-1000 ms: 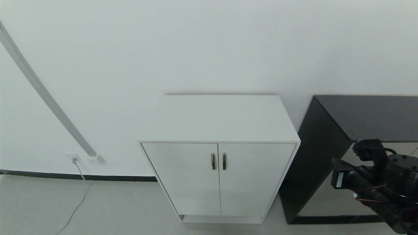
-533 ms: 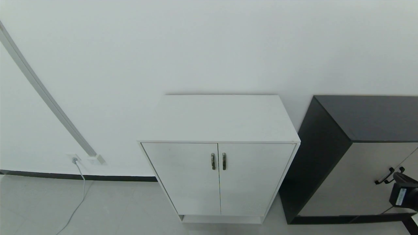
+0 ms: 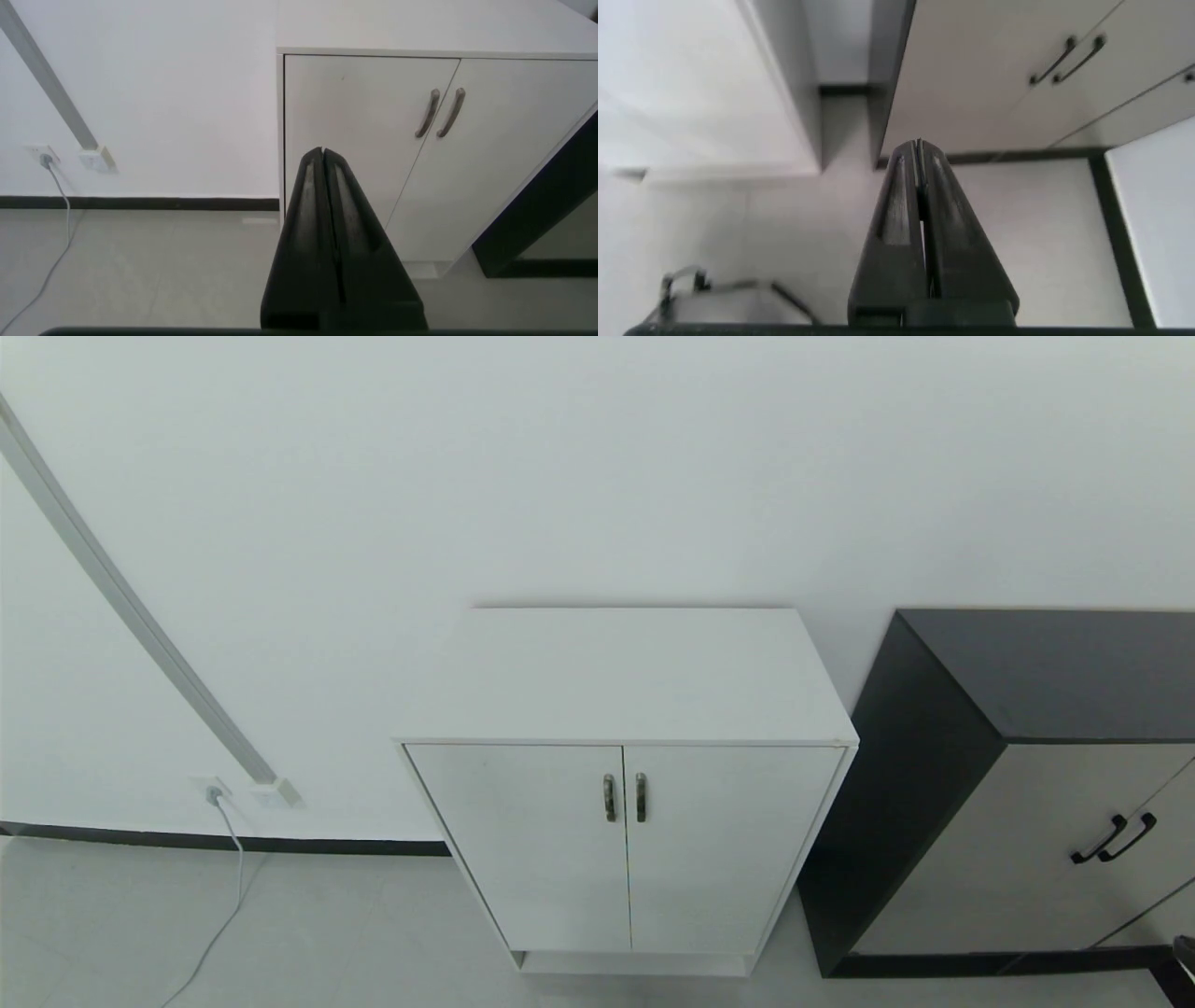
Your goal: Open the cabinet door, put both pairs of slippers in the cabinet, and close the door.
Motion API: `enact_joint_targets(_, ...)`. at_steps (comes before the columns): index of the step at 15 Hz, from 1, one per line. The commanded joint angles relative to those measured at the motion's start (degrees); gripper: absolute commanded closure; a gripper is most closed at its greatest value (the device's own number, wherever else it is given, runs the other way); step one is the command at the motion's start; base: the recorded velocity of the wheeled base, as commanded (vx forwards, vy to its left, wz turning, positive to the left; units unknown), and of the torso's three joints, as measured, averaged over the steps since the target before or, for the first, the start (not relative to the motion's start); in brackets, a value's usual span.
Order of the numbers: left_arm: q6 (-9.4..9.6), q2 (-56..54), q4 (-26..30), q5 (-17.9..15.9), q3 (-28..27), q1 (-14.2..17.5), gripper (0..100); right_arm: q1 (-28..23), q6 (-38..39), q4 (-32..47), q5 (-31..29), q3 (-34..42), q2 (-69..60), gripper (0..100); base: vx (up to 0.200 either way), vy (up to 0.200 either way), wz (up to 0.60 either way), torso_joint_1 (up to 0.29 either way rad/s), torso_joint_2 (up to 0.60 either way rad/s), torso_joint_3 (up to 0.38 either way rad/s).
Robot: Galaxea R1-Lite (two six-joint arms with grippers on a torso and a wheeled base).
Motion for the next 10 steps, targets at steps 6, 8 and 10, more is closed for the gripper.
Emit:
enact_joint_targets(6,-0.02,-0.01,0.0,0.03,0.01,0.0,100,0.11,0.51,22.01,5.69,0.0,-20.05,100,0.0,0.0,0.0,0.0,0.0,0.0)
enact_joint_targets(8,-0.02,-0.01,0.0,0.03,0.01,0.0,100,0.11,0.6,22.8,5.96,0.0,-21.28,100,0.0,0.0,0.0,0.0,0.0,0.0)
enact_joint_targets(10,-0.02,-0.01,0.0,0.03,0.01,0.0,100,0.11,0.6,24.82,7.36,0.0,-22.86,100,0.0,0.0,0.0,0.0,0.0,0.0)
